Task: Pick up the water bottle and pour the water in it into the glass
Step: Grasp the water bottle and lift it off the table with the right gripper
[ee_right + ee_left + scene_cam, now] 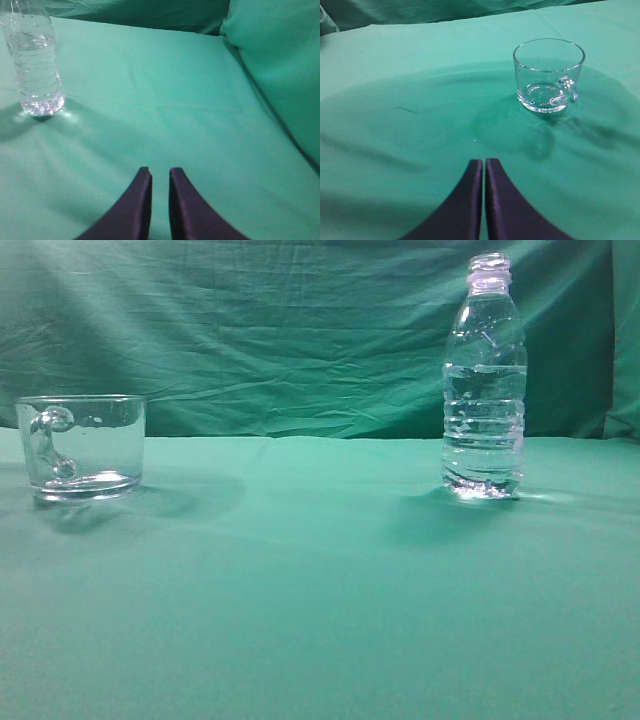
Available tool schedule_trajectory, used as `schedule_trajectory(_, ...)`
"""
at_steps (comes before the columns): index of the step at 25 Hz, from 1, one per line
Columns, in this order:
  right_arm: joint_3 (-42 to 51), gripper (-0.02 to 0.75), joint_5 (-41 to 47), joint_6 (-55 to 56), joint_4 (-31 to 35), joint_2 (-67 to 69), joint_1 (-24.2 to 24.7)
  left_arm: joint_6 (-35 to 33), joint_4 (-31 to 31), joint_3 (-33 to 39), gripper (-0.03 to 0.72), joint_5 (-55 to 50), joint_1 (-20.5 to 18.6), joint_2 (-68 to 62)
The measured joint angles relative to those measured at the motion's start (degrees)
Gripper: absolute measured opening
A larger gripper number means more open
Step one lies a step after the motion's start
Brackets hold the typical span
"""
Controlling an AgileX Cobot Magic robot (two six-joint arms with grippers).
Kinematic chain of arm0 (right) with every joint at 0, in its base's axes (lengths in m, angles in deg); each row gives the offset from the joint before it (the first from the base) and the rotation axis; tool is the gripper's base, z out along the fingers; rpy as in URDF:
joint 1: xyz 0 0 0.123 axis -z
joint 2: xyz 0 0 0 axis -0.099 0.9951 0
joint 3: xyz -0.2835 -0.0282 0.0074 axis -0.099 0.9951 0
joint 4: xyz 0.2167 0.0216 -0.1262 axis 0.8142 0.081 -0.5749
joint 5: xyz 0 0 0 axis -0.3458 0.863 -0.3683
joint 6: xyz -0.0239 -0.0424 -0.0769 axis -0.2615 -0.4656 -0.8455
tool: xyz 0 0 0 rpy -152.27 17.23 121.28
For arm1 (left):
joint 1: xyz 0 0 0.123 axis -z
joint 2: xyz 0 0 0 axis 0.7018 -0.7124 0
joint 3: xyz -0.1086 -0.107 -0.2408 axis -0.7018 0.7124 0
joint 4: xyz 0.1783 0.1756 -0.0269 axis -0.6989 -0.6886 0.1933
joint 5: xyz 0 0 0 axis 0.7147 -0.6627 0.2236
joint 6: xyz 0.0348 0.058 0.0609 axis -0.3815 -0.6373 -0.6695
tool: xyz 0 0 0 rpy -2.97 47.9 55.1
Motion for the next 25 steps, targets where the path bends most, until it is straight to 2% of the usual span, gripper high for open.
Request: schedule_trajectory(25,0.0,0.049,0.0,0.0,0.0,0.0,0.0,0.0,0.0,0.0,0.0,0.0,0.0,0.0)
